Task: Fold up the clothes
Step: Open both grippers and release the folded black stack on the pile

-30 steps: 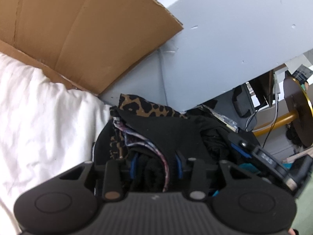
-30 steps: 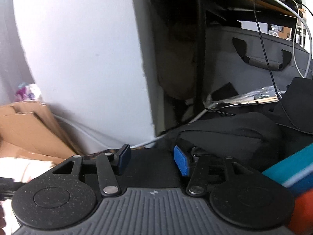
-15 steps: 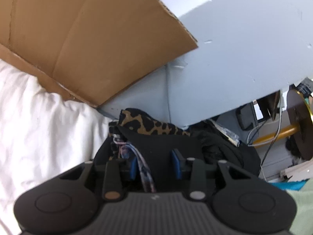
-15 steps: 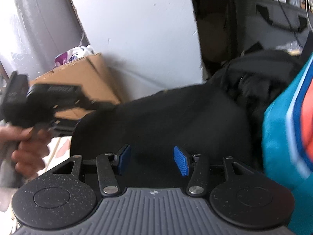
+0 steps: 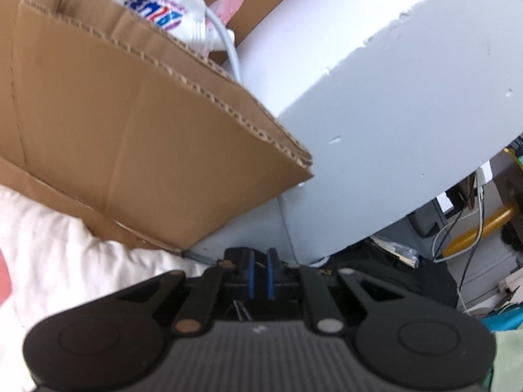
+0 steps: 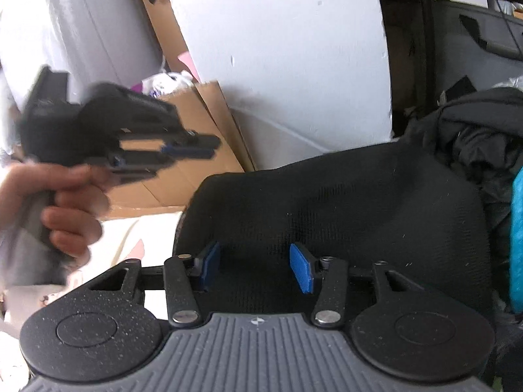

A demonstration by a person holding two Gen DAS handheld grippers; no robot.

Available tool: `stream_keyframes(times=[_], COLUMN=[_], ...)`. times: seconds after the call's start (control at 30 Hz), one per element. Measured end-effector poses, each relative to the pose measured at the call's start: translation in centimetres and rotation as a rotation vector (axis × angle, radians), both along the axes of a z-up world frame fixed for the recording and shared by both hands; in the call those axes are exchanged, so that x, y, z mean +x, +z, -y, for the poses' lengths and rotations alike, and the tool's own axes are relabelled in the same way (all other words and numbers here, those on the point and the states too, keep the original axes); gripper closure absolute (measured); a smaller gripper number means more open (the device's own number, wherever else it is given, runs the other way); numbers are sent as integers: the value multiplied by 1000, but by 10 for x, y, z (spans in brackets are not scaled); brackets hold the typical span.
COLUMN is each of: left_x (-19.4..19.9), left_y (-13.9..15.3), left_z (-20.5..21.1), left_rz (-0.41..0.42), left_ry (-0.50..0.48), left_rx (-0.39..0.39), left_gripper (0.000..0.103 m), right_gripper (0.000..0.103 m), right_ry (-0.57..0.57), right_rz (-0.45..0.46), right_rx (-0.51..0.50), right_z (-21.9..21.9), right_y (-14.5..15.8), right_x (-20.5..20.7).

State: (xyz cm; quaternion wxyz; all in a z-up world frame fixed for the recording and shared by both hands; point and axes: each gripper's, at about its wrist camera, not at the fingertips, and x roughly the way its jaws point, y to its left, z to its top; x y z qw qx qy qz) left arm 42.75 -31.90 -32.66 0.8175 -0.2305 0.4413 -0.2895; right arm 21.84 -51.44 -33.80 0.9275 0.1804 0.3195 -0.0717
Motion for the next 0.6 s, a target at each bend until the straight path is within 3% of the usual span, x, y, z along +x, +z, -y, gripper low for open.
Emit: stream_keyframes(times=[0.13, 0.3, 0.47, 0.53, 0.6], left_x=[-7, -33, -68, -77, -84], left_y=[10, 20, 32, 34, 33], left_z=[-2, 0, 6, 11, 16], left_rz=[31, 68, 152, 176, 192], left_ry=[-44, -145, -186, -192, -195], left_rx=[47, 59, 97, 135, 181], left_gripper=[90, 86, 84, 75, 59], right_gripper=[54, 53, 53, 53, 53], right_ry=[-14, -16, -64, -71, -80], right_rz=[-17, -13, 69, 73, 67], right_rx=[16, 21, -1, -28, -52], right_z=[-2, 0, 9, 14, 19], right_y=[-14, -8, 8, 12, 13], right_x=[7, 4, -28, -38, -46])
